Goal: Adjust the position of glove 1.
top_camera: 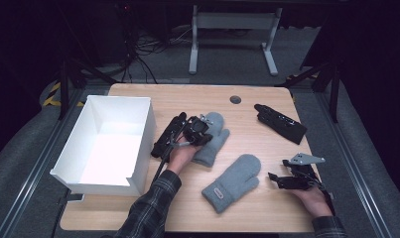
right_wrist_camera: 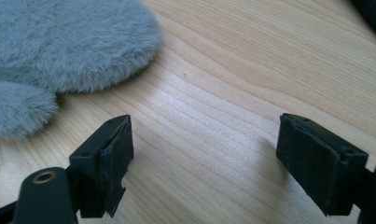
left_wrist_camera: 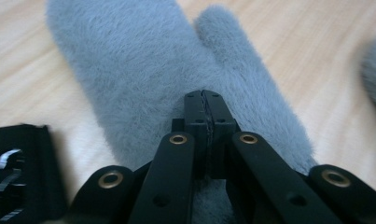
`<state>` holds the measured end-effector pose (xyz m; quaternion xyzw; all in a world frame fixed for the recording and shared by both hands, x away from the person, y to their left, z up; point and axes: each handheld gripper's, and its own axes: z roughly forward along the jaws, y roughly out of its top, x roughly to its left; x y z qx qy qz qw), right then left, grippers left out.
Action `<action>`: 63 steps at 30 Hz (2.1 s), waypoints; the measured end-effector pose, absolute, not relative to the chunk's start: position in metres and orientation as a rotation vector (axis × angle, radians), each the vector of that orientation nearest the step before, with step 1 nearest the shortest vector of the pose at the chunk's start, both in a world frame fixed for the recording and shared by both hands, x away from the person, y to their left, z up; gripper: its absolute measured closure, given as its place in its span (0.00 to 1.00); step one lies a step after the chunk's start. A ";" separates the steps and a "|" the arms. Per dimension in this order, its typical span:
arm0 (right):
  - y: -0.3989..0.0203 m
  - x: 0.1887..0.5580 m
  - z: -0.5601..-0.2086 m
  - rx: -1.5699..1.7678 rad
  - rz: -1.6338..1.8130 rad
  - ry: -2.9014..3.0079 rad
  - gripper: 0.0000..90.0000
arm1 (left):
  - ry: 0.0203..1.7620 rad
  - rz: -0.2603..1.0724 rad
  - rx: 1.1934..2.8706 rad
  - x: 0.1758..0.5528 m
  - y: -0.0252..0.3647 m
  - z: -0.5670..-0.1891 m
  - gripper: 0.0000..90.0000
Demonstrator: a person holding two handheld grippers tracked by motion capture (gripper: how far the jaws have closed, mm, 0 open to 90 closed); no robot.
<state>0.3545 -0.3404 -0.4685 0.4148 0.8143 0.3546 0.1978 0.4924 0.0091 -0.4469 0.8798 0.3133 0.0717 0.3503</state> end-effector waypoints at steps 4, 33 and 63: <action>-0.340 0.354 -0.469 1.161 0.992 2.278 0.21 | 0.766 0.156 2.287 0.481 0.005 -0.447 1.00; -0.340 0.354 -0.469 1.163 0.992 2.277 0.21 | 0.671 0.130 2.309 0.425 0.017 -0.425 0.75; -0.340 0.354 -0.469 1.163 0.992 2.276 0.21 | 0.733 0.143 2.345 0.375 0.057 -0.431 0.99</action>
